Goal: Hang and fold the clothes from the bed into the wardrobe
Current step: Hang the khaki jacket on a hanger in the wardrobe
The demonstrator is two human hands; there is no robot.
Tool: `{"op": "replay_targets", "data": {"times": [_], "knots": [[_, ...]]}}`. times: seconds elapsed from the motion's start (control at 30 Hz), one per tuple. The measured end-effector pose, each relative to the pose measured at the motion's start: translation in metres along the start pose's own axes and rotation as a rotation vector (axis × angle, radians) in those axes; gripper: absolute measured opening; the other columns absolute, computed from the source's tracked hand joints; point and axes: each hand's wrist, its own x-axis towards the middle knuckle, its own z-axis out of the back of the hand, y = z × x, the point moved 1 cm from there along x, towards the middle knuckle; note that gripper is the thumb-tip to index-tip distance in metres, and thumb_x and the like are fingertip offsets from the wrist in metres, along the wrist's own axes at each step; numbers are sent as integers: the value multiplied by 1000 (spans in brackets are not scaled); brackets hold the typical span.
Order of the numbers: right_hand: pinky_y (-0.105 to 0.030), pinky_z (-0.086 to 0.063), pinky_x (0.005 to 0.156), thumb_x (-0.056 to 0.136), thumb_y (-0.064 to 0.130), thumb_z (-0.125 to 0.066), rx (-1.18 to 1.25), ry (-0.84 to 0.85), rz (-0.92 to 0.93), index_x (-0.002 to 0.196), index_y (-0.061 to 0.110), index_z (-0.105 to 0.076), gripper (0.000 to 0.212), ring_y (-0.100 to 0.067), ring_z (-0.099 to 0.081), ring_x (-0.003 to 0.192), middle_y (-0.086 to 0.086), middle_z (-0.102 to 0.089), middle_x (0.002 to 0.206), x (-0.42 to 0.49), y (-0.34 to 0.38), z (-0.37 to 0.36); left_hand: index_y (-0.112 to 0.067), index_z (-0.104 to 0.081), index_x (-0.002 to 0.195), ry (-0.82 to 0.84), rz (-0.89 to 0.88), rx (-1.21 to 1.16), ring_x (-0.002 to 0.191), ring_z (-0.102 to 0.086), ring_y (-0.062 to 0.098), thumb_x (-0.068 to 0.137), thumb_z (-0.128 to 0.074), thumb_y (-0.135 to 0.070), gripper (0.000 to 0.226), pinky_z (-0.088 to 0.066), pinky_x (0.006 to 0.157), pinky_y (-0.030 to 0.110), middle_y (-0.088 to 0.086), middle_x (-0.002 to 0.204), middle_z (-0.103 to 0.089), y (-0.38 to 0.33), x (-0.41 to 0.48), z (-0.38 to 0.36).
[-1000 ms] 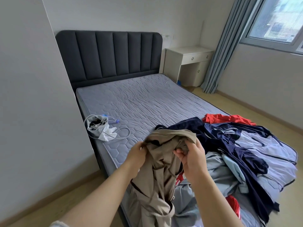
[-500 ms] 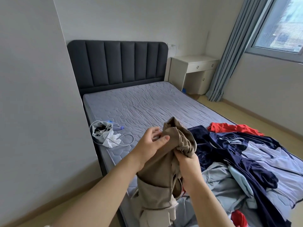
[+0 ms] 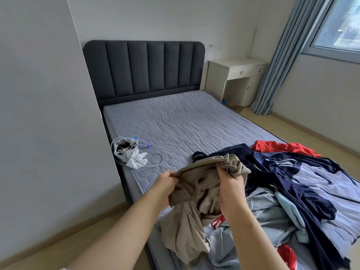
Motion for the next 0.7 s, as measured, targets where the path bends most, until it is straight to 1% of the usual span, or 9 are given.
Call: {"op": "replay_targets", "data": {"times": [0.07,0.13,0.2,0.33,0.4,0.5,0.57,0.67,0.7], "knots": [[-28,-55,53,86,13,-64,-56,6,25,77,23,-62,13,-8,-64,63,9,-66,58,0,-1,4,-17,-52,78,-154,-101,-62,78,-56,25,90,-44,5,27,-49,75,37,16,88,-59,-17,3,4],[-36,-56,66,86,11,-65,-94,59,7,78,22,-67,14,-16,-66,76,4,-70,72,-4,-4,3,-20,-53,77,-265,-213,-122,84,-53,24,90,-45,2,27,-47,79,38,13,94,-59,-36,-4,9],[-34,-53,81,85,7,-64,-95,122,6,85,20,-69,14,-21,-67,90,-4,-71,91,-9,-4,-4,-22,-55,79,-261,-311,-252,81,-55,23,91,-44,0,27,-49,77,35,10,92,-60,-56,-18,15],[-30,-52,80,85,8,-65,-120,302,51,77,30,-75,25,-12,-69,84,4,-74,82,-18,7,-38,-22,-57,81,-146,-482,-508,79,-61,23,94,-43,-4,26,-52,69,31,11,90,-64,-91,-52,44],[-33,-54,81,84,9,-66,-122,396,70,76,31,-76,26,-14,-70,84,3,-75,82,-26,13,-63,-21,-59,86,-132,-534,-527,70,-63,18,94,-45,-11,18,-54,57,25,6,82,-65,-103,-67,65],[-30,-57,77,84,8,-65,-104,549,81,78,30,-77,26,-16,-71,84,0,-75,84,-43,15,-103,-19,-61,89,-169,-610,-422,62,-65,13,86,-60,-18,3,-49,49,21,1,72,-68,-109,-88,103],[-33,-57,77,85,8,-64,-103,642,68,77,29,-76,26,-19,-71,83,-1,-74,82,-58,9,-132,-21,-63,88,-185,-654,-215,65,-68,13,67,-75,-20,24,-51,51,23,-2,72,-71,-106,-103,136],[-40,-55,81,86,11,-64,-176,762,62,77,29,-74,22,-20,-69,84,0,-73,80,-90,-11,-171,-29,-68,88,-206,-482,269,76,-69,8,64,-78,-2,38,-53,63,19,-8,80,-73,-79,-124,185],[-40,-55,82,86,12,-64,-208,804,52,78,28,-74,21,-20,-69,86,0,-73,81,-103,-20,-183,-29,-69,88,-287,-398,405,79,-68,9,68,-76,-2,34,-51,64,17,-8,82,-73,-65,-131,204]]}}
